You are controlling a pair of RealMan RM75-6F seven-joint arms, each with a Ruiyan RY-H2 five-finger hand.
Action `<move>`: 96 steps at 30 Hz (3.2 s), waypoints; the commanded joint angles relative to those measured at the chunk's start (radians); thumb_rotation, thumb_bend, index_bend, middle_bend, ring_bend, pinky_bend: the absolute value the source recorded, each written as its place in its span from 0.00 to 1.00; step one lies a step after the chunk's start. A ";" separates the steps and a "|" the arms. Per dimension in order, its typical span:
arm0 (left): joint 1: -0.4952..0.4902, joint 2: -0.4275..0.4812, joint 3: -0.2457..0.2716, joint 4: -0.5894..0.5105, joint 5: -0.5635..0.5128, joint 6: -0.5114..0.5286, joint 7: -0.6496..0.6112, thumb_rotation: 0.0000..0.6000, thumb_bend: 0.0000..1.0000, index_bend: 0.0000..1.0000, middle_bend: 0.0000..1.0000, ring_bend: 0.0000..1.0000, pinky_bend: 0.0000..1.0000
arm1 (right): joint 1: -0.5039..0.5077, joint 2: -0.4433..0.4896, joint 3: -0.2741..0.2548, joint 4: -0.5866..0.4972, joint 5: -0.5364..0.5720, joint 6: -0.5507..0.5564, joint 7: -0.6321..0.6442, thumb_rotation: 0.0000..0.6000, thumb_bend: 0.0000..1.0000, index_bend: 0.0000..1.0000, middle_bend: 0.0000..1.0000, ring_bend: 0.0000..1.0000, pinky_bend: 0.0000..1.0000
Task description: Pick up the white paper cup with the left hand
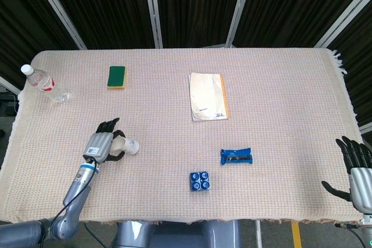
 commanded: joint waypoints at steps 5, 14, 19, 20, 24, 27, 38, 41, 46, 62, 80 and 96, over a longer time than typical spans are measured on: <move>0.007 0.055 0.001 -0.041 0.018 0.002 -0.003 1.00 0.08 0.06 0.00 0.00 0.00 | 0.001 -0.002 -0.001 -0.002 -0.002 0.000 -0.006 1.00 0.00 0.00 0.00 0.00 0.00; -0.038 0.044 0.006 -0.092 -0.068 0.035 0.213 1.00 0.08 0.18 0.00 0.00 0.00 | -0.002 0.002 0.000 -0.002 -0.003 0.007 0.005 1.00 0.00 0.00 0.00 0.00 0.00; -0.069 0.007 0.004 -0.098 -0.147 0.059 0.335 1.00 0.09 0.24 0.00 0.00 0.00 | -0.003 0.005 0.001 0.000 -0.001 0.008 0.016 1.00 0.00 0.00 0.00 0.00 0.00; -0.072 0.003 0.004 -0.099 -0.157 0.063 0.349 1.00 0.08 0.24 0.00 0.00 0.00 | -0.003 0.006 0.001 0.000 -0.002 0.008 0.017 1.00 0.00 0.00 0.00 0.00 0.00; -0.091 -0.033 0.002 -0.079 -0.189 0.088 0.409 1.00 0.09 0.28 0.00 0.00 0.00 | -0.003 0.008 0.001 0.000 -0.001 0.007 0.024 1.00 0.00 0.00 0.00 0.00 0.00; -0.101 -0.063 0.000 -0.055 -0.206 0.107 0.442 1.00 0.08 0.32 0.00 0.00 0.00 | -0.004 0.010 0.002 0.000 0.001 0.008 0.031 1.00 0.00 0.00 0.00 0.00 0.00; -0.101 -0.098 -0.008 -0.038 -0.219 0.145 0.455 1.00 0.18 0.44 0.00 0.00 0.00 | -0.004 0.011 0.004 0.004 0.004 0.007 0.041 1.00 0.00 0.00 0.00 0.00 0.00; -0.076 -0.087 -0.037 -0.067 -0.161 0.133 0.314 1.00 0.18 0.44 0.00 0.00 0.00 | -0.003 0.011 0.004 0.003 0.006 0.004 0.039 1.00 0.00 0.00 0.00 0.00 0.00; -0.036 -0.101 -0.064 -0.053 0.001 0.113 0.026 1.00 0.18 0.44 0.00 0.00 0.00 | -0.002 0.009 0.003 0.002 0.007 0.001 0.034 1.00 0.00 0.00 0.00 0.00 0.00; -0.007 -0.174 -0.023 0.229 0.320 -0.035 -0.684 1.00 0.19 0.44 0.00 0.00 0.00 | 0.000 0.007 0.002 0.005 0.001 0.001 0.030 1.00 0.00 0.00 0.00 0.00 0.00; 0.034 -0.136 0.029 0.294 0.371 -0.048 -0.763 1.00 0.19 0.30 0.00 0.00 0.00 | 0.002 0.001 0.002 0.006 -0.001 0.001 0.022 1.00 0.00 0.00 0.00 0.00 0.00; 0.107 -0.039 0.047 0.238 0.470 0.120 -0.739 1.00 0.18 0.00 0.00 0.00 0.00 | 0.006 -0.003 0.000 0.008 0.005 -0.012 0.007 1.00 0.00 0.00 0.00 0.00 0.00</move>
